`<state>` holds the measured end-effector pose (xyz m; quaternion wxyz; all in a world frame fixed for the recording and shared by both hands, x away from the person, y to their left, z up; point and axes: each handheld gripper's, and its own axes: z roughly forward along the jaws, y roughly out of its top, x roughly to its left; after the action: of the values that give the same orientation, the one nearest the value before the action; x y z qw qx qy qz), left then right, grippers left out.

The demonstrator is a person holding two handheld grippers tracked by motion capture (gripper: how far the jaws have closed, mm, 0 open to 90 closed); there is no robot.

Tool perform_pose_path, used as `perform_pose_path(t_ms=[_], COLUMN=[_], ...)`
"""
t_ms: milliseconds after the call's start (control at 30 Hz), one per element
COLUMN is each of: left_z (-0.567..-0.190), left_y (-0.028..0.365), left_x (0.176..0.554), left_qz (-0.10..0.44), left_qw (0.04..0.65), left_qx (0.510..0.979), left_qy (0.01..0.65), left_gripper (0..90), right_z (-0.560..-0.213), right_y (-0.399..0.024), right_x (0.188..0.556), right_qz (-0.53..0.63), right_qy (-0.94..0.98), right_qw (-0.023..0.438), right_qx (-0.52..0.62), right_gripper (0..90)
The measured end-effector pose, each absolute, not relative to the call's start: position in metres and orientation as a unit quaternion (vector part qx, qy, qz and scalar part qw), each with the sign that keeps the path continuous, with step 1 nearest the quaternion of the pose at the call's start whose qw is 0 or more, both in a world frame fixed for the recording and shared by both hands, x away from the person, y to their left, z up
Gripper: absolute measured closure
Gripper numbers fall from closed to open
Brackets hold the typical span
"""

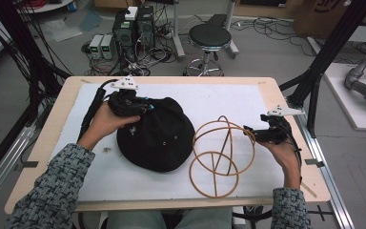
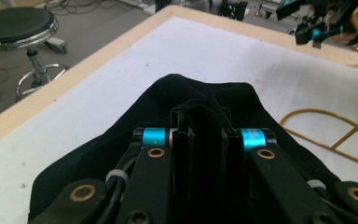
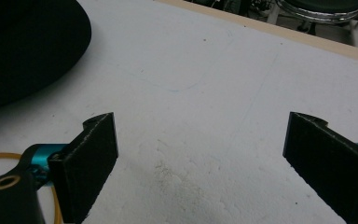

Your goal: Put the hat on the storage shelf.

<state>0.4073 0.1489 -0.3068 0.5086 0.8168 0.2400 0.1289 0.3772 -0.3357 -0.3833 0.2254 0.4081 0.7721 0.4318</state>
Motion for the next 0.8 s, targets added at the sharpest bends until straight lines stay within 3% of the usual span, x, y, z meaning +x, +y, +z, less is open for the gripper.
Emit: perform_pose_path(t_ms=[800], left_z=[-0.242], left_y=[0.211], left_x=[0.416], left_qz=[0.118], left_qw=[0.585], left_qx=[0.761], left_qy=[0.256], left_gripper=[79.8], right_z=[-0.382], right_y=[-0.336], right_x=[0.377], right_qz=[0.437], right_qy=[0.770], right_qw=[0.224], right_qx=[0.408], right_gripper=[9.8])
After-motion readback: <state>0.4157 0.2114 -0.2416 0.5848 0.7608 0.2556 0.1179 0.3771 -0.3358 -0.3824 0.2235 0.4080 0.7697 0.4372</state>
